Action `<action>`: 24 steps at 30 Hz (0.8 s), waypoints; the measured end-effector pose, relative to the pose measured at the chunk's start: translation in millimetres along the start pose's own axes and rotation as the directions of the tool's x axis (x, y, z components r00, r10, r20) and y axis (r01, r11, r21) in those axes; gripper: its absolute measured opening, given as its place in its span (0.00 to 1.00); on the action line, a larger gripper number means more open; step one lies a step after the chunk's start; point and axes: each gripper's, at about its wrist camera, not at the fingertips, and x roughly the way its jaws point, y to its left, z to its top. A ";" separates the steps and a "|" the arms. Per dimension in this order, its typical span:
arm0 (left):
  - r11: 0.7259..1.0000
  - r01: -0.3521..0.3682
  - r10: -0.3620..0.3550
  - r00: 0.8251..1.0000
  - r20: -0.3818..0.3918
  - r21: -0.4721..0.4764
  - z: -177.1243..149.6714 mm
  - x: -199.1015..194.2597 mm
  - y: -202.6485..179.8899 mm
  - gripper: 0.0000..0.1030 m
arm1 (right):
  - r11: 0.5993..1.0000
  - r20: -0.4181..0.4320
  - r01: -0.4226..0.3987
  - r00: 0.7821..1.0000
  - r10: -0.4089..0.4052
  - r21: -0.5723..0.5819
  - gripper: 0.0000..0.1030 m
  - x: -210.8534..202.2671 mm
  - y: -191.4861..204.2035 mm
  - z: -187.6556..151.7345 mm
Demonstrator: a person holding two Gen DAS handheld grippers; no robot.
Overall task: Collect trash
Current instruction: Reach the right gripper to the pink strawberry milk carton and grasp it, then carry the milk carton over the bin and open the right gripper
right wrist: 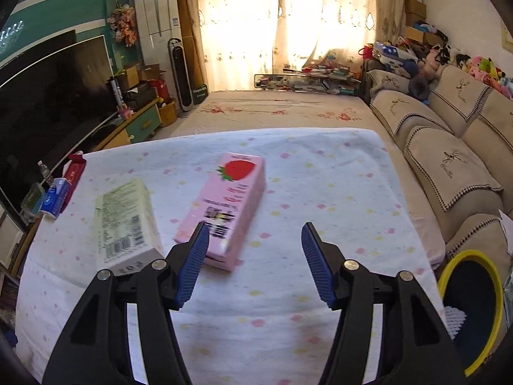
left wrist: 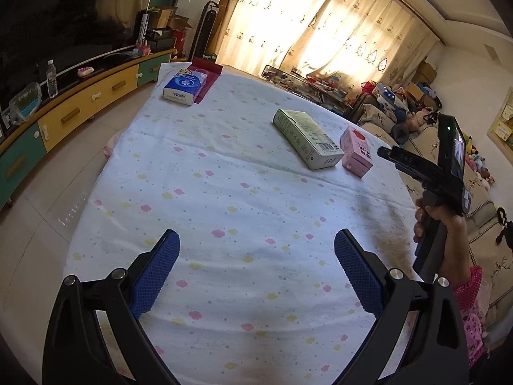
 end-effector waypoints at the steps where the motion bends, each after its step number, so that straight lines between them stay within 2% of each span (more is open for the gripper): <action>1: 1.000 -0.002 0.002 1.000 0.002 0.001 -0.1 -1.2 -0.3 0.93 | 1.000 0.003 -0.005 1.000 0.005 -0.003 0.57 2.9 8.5 1.0; 3: 1.000 -0.005 0.005 1.000 0.004 -0.002 0.2 -3.1 1.0 0.93 | 1.000 0.004 0.003 1.000 -0.003 0.011 0.57 11.4 20.3 3.1; 6: 1.000 -0.009 0.009 1.000 0.005 -0.010 0.7 -4.9 6.0 0.93 | 0.997 0.012 0.060 0.998 -0.061 0.045 0.57 24.3 30.8 7.7; 10: 1.000 -0.009 0.009 1.000 -0.003 -0.022 0.6 -3.1 12.6 0.93 | 0.994 -0.027 0.063 0.998 -0.061 0.084 0.57 40.1 36.6 9.3; 17: 1.000 -0.006 0.006 1.000 -0.015 -0.026 -1.6 -1.4 14.7 0.93 | 0.989 -0.082 0.119 0.990 -0.113 0.085 0.59 63.0 42.1 2.4; 18: 1.000 -0.007 0.006 1.000 -0.017 -0.027 -1.8 -1.3 14.8 0.93 | 0.990 -0.084 0.108 0.991 -0.100 0.094 0.59 62.7 39.5 1.9; 20: 1.000 -0.006 0.006 1.000 -0.018 -0.028 -1.9 -1.1 14.5 0.93 | 0.991 -0.069 0.109 0.992 -0.104 0.077 0.47 58.3 36.7 0.6; 24: 1.000 -0.006 0.006 1.000 -0.016 -0.018 -2.3 -1.3 10.5 0.93 | 0.996 -0.053 0.074 0.996 -0.071 0.054 0.46 44.0 26.7 -3.9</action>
